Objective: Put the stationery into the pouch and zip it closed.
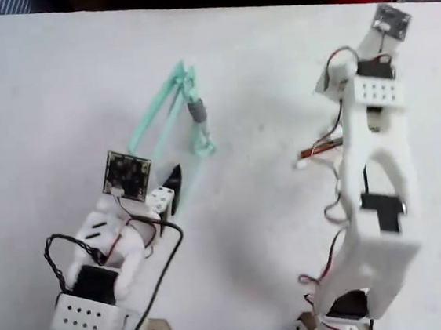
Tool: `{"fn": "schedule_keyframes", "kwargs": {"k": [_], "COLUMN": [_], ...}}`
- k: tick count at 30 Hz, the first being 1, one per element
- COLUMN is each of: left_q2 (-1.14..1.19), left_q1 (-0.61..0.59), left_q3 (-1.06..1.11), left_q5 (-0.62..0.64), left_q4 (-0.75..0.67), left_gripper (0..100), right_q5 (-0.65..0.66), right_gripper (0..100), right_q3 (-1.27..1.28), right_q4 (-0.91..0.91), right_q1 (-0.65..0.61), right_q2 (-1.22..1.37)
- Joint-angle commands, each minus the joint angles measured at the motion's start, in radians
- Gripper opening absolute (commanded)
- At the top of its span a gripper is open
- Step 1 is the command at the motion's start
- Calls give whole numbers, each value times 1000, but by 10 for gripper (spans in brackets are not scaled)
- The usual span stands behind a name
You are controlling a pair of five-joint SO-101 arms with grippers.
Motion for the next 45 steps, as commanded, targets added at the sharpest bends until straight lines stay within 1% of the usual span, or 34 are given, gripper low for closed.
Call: {"fn": "schedule_keyframes", "kwargs": {"k": [1,4,10,12,17,20,24,29,32,34,38,41,45], "left_q2": [-13,-13,-13,-13,-13,-13,-13,-13,-13,-13,-13,-13,-13], "left_q1": [-4,-2,39,39,39,39,39,38,38,36,33,38,39], "left_q3": [-21,-20,-14,-14,-14,-14,-14,-14,-14,-14,-14,-14,-14], "left_q5": [11,11,5,5,5,5,5,5,5,5,5,5,5], "left_q4": [-5,-6,-6,-5,-5,-5,-5,-5,-5,-5,-5,-5,-5], "left_gripper": [165,165,165,165,165,165,165,165,165,165,165,165,165], "right_q5": [-71,-84,-84,-80,-78,-78,-78,-84,-78,-78,-77,-77,-77], "right_gripper": [255,255,255,255,255,255,255,255,248,196,13,48,17], "right_q3": [-293,-442,-750,-842,-1005,-1083,-1106,-1112,-1112,-1106,-1105,-1105,-1115], "right_q4": [76,117,120,157,272,295,298,410,398,364,341,341,384], "right_q1": [64,84,101,96,90,93,85,59,38,36,56,71,82], "right_q2": [160,302,532,590,713,771,819,817,820,822,822,822,809]}}
